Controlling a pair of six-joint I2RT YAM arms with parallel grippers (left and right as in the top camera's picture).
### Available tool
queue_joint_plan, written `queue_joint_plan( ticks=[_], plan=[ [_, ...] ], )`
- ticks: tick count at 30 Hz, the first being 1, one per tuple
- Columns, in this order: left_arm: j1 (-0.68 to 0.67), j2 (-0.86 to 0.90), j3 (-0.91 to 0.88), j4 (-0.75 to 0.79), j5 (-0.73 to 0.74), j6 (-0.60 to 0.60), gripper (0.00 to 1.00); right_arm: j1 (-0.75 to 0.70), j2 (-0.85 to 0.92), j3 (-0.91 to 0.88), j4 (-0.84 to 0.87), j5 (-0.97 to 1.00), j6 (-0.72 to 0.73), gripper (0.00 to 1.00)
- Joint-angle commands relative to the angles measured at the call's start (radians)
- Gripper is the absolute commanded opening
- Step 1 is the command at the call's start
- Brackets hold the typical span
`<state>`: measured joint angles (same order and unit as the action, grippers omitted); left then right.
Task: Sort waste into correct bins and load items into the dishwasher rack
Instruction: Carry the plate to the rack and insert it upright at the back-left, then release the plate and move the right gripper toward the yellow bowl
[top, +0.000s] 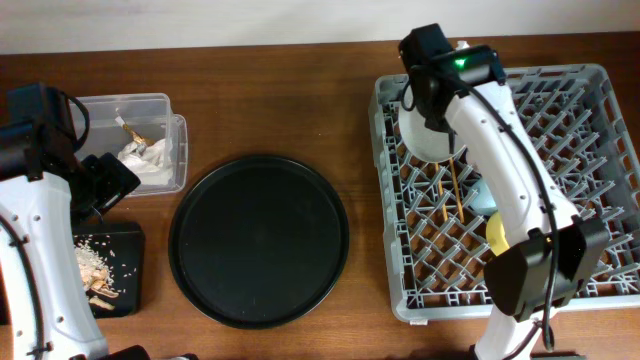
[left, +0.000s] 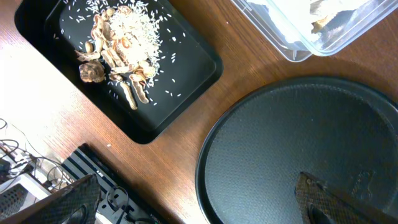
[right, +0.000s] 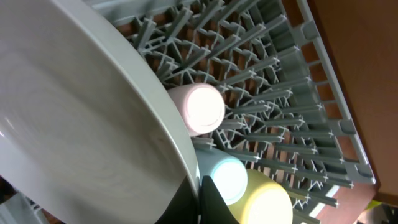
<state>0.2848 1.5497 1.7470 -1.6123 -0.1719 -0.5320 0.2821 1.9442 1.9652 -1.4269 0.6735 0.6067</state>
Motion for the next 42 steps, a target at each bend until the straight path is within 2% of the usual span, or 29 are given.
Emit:
queue_joint_plan(
  ticks=[1,8,11,18,19,20,21,23,25,26,28,29,31,32,33,34,38,42],
  plan=[
    [0.005,-0.013,0.008,-0.001,-0.001,0.002,0.99,0.042,0.000,-0.027,0.034,0.057,0.039,0.04],
    [0.005,-0.013,0.008,-0.001,-0.001,0.002,0.99,0.067,0.009,-0.116,0.092,0.022,0.064,0.05],
    [0.005,-0.013,0.008,-0.001,-0.001,0.002,0.99,0.067,-0.002,-0.110,0.093,-0.043,0.064,0.09],
    [0.005,-0.013,0.008,-0.001,-0.001,0.002,0.99,0.066,-0.050,0.053,0.002,-0.191,0.051,0.14],
    [0.005,-0.013,0.008,-0.001,-0.001,0.002,0.99,0.066,-0.057,0.089,-0.014,-0.214,0.039,0.23],
    [0.005,-0.013,0.008,-0.001,-0.001,0.002,0.99,0.066,-0.065,0.122,-0.028,-0.242,0.016,0.41],
    [0.005,-0.013,0.008,-0.001,-0.001,0.002,0.99,0.066,-0.073,0.159,-0.040,-0.273,-0.022,0.64],
    [0.005,-0.013,0.008,-0.001,-0.001,0.002,0.99,0.066,-0.089,0.236,-0.064,-0.343,-0.108,0.82],
    [0.005,-0.013,0.008,-0.001,-0.001,0.002,0.99,0.065,-0.099,0.315,-0.107,-0.372,-0.125,0.89],
    [0.005,-0.013,0.008,-0.001,-0.001,0.002,0.99,0.063,-0.105,0.388,-0.148,-0.364,-0.124,1.00],
    [0.005,-0.013,0.008,-0.001,-0.001,0.002,0.99,0.043,-0.106,0.436,-0.156,-0.303,-0.124,0.99],
    [0.005,-0.013,0.008,-0.001,-0.001,0.002,0.99,0.028,-0.106,0.438,-0.152,-0.285,-0.124,0.93],
    [0.005,-0.013,0.008,-0.001,-0.001,0.002,0.99,-0.022,-0.099,0.423,-0.150,-0.277,-0.117,0.52],
    [0.005,-0.013,0.008,-0.001,-0.001,0.002,0.99,-0.047,-0.093,0.410,-0.152,-0.281,-0.094,0.42],
    [0.005,-0.013,0.008,-0.001,-0.001,0.002,0.99,-0.080,-0.083,0.392,-0.151,-0.307,-0.076,0.20],
    [0.005,-0.013,0.008,-0.001,-0.001,0.002,0.99,-0.114,-0.068,0.369,-0.144,-0.354,-0.075,0.04],
    [0.005,-0.013,0.008,-0.001,-0.001,0.002,0.99,-0.214,0.002,0.264,-0.119,-0.523,-0.076,0.04],
    [0.005,-0.013,0.008,-0.001,-0.001,0.002,0.99,-0.238,0.064,0.157,-0.041,-0.645,-0.119,0.04]
  ],
)
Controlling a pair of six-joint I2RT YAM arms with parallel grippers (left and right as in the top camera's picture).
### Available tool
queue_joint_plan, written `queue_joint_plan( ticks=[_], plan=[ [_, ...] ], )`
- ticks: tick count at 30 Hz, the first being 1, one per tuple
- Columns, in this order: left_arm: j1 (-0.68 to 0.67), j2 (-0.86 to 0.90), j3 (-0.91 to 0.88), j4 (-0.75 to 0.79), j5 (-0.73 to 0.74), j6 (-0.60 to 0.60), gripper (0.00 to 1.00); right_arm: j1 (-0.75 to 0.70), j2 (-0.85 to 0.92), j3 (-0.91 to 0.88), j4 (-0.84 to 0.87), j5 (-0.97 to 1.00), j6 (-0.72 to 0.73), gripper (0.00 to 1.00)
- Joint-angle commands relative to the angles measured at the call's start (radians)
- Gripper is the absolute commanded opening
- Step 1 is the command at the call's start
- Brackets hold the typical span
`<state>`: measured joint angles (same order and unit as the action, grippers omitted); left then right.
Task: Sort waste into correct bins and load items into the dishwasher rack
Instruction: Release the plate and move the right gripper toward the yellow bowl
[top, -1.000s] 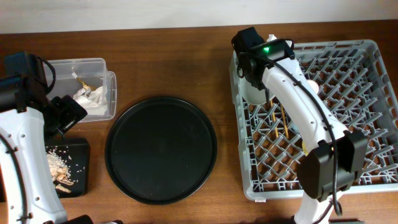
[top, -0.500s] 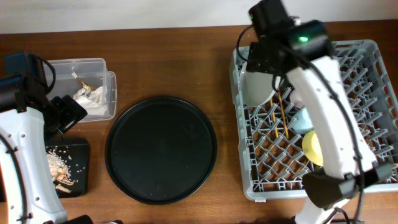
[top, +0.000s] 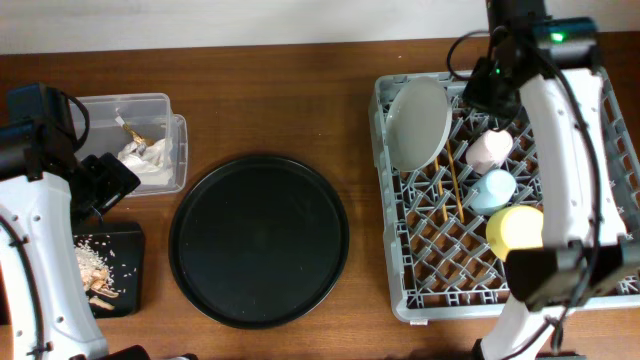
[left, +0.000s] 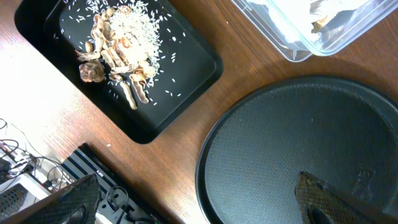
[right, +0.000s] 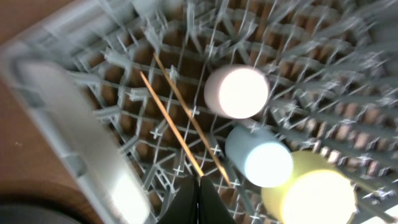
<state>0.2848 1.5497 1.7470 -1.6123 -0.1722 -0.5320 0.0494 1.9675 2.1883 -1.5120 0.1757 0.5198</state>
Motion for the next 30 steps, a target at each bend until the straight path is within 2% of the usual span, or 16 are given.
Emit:
queue_joint_plan(
  ticks=[1,3,14,19,25,30],
  plan=[
    [0.005,-0.013,0.008,-0.001,0.000,0.002,0.99,-0.003,0.049,-0.085,0.072,-0.194,-0.072,0.04],
    [0.005,-0.013,0.008,-0.001,-0.001,0.002,0.99,0.005,0.055,-0.127,0.126,-0.294,-0.124,0.04],
    [0.005,-0.013,0.008,-0.001,-0.001,0.002,0.99,0.007,-0.038,-0.090,0.130,-0.453,-0.172,0.04],
    [0.005,-0.013,0.008,-0.001,0.000,0.002,1.00,0.008,-0.145,-0.075,0.057,-0.453,-0.174,0.04],
    [0.005,-0.013,0.008,-0.001,-0.001,0.002,0.99,0.010,-0.285,-0.075,-0.174,-0.407,-0.248,0.04],
    [0.005,-0.013,0.008,-0.001,-0.001,0.002,0.99,0.037,-0.439,-0.145,-0.187,-0.387,-0.280,0.04]
  ],
)
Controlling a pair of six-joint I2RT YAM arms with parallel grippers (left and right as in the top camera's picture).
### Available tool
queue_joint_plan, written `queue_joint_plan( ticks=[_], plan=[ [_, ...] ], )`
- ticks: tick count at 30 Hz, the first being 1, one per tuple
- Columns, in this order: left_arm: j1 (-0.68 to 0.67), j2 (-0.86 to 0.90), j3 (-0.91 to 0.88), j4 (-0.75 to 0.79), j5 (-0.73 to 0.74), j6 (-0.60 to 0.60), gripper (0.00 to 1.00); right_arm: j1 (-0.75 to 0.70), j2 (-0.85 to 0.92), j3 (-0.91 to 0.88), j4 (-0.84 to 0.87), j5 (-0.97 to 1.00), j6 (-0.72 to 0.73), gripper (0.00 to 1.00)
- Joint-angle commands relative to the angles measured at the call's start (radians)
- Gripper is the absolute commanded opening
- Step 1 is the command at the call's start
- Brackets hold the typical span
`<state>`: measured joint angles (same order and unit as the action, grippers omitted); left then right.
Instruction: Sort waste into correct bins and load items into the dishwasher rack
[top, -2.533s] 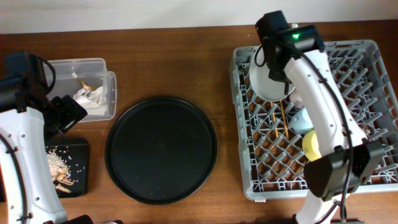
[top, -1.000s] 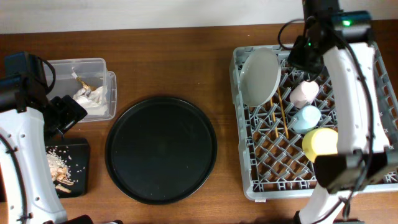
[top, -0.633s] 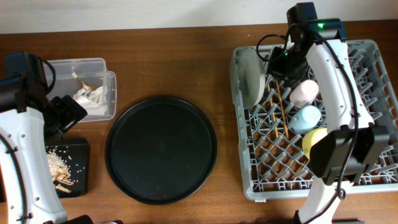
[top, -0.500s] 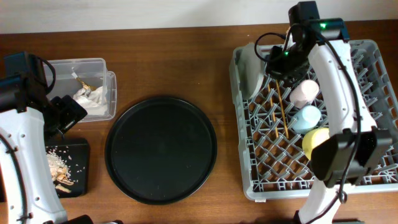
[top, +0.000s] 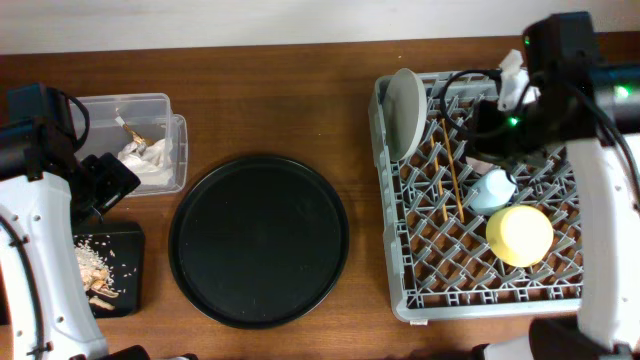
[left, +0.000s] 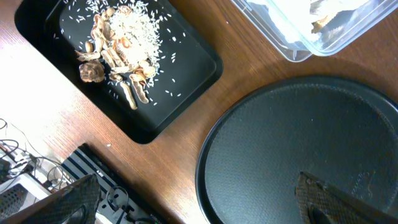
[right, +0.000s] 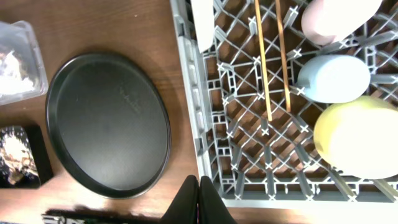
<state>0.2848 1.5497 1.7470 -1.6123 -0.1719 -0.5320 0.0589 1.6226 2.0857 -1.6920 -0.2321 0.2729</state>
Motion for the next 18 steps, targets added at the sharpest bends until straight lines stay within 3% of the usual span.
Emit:
queue_joint_plan(
  ticks=[1,4,5,6,7,8,12,18],
  plan=[
    [0.005,-0.013,0.008,-0.001,-0.001,0.002,1.00,0.053,-0.151,-0.090,-0.007,0.017,-0.032,0.05],
    [0.005,-0.013,0.008,-0.001,-0.001,0.002,0.99,0.128,-0.272,-0.224,-0.006,0.016,-0.029,0.19],
    [0.005,-0.013,0.008,-0.001,-0.001,0.002,0.99,0.171,-0.330,-0.304,-0.004,0.016,-0.028,0.28],
    [0.005,-0.013,0.008,-0.001,-0.001,0.002,0.99,0.201,-0.372,-0.370,0.004,0.016,-0.017,0.42],
    [0.005,-0.013,0.008,-0.001,-0.001,0.002,1.00,0.227,-0.411,-0.435,0.018,0.018,0.005,0.83],
    [0.005,-0.013,0.008,-0.001,-0.001,0.002,0.99,0.241,-0.433,-0.473,0.031,0.019,0.016,0.98],
    [0.005,-0.013,0.008,-0.001,-0.001,0.002,0.99,0.277,-0.523,-0.695,0.077,0.019,0.084,0.98],
    [0.005,-0.013,0.008,-0.001,-0.001,0.002,0.99,0.277,-0.478,-0.801,0.077,0.019,0.084,0.98]
  ],
)
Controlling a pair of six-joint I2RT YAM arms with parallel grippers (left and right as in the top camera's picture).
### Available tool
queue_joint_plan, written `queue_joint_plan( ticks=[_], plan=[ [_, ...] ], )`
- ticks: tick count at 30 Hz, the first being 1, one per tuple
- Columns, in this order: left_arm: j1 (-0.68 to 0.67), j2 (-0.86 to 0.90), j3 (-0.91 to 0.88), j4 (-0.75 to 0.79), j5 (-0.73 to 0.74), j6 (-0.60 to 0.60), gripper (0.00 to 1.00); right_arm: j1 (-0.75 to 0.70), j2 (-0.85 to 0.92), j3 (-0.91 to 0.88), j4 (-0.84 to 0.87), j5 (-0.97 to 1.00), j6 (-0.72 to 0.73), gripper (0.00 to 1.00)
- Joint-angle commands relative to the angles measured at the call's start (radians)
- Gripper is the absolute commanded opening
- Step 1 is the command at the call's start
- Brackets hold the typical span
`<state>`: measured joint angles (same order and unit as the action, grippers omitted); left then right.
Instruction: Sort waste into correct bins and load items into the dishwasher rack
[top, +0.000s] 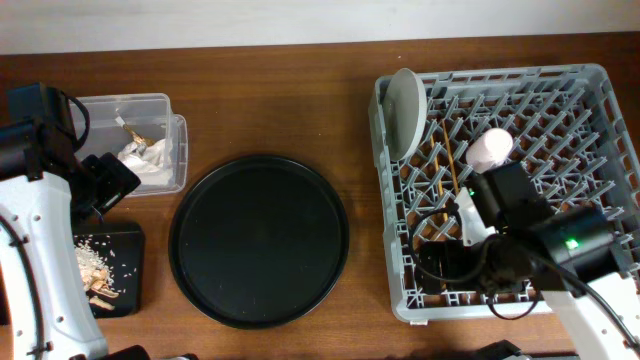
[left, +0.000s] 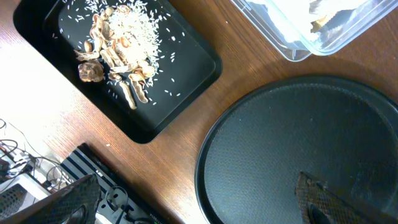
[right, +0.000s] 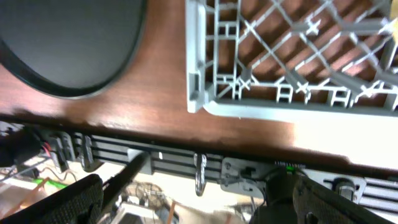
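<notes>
The grey dishwasher rack (top: 600, 85) holds a white plate (top: 404, 100) standing on edge at its back left, a pink cup (top: 490, 148) and two chopsticks (top: 447, 175). My right arm covers the rack's front half in the overhead view. My right gripper (right: 199, 205) is open and empty over the table's front edge, just past the rack's front corner (right: 199, 102). My left gripper (left: 196, 208) is open and empty, between the round black tray (left: 298, 149) and the black bin of rice and peels (left: 124, 56).
A clear bin (top: 135, 140) with paper scraps stands at the back left, the black food bin (top: 105, 265) in front of it. The round black tray (top: 258, 240) is bare. A metal rail with cables (right: 199, 168) runs below the table's front edge.
My right gripper was shut high above the rack, and now it is open and low at the rack's front left corner. The left arm and all objects are as before.
My right gripper held the white plate at the rack's back left corner. Then the plate stood in the rack and the gripper was shut and empty over the cups. Then it was higher over the rack, and now open at the table's front edge.
</notes>
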<state>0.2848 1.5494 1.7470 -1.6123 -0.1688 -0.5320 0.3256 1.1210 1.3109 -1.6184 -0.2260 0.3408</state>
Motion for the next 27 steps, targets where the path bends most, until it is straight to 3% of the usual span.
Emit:
queue_joint_plan(
  ticks=[1,9,13,19,27],
  plan=[
    [0.005,-0.013,0.008,-0.001,-0.004,0.002,0.99,0.010,0.040,-0.028,0.003,0.013,0.016,0.98],
    [0.005,-0.013,0.008,-0.001,-0.004,0.002,0.99,0.010,0.146,-0.029,0.036,0.077,-0.011,0.98],
    [0.005,-0.013,0.008,-0.001,-0.004,0.002,0.99,0.010,0.087,-0.103,0.299,0.068,-0.019,0.98],
    [0.005,-0.013,0.008,-0.001,-0.004,0.002,0.99,0.002,-0.271,-0.464,0.722,0.027,-0.083,0.99],
    [0.005,-0.013,0.008,-0.001,-0.004,0.002,0.99,-0.068,-0.880,-0.880,1.069,0.028,-0.135,0.98]
  ],
)
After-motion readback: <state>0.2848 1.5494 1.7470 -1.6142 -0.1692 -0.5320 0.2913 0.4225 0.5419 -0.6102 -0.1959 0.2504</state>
